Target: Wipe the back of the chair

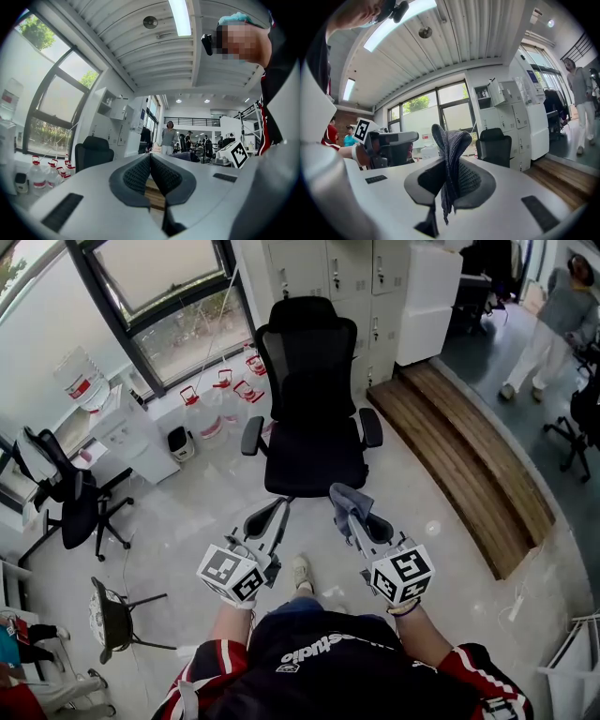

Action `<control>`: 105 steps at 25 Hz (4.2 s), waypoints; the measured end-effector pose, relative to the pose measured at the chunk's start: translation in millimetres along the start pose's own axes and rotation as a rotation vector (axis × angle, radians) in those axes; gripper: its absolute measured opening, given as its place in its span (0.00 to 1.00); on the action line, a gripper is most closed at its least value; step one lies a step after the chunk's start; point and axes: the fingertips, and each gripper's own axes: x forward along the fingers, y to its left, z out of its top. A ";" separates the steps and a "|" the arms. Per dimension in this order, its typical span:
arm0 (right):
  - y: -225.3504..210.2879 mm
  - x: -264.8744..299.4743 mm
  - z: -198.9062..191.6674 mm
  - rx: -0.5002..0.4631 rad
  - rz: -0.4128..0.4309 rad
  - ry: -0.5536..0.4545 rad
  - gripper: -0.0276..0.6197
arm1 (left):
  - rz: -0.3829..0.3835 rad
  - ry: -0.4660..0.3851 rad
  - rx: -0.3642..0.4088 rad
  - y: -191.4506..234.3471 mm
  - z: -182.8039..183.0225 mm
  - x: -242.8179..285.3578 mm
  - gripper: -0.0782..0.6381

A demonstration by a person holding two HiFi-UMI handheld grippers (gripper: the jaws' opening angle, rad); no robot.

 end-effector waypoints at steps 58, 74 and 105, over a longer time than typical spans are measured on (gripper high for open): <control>-242.5 558.4 132.0 0.130 0.057 0.008 0.14 | 0.067 -0.009 -0.034 506.2 78.2 321.9 0.14; -336.3 663.4 132.2 0.153 0.117 0.067 0.14 | 0.145 0.022 -0.026 573.2 79.5 414.9 0.14; -361.2 1022.2 28.5 0.295 0.036 0.121 0.14 | 0.145 0.045 -0.039 806.8 90.8 401.3 0.14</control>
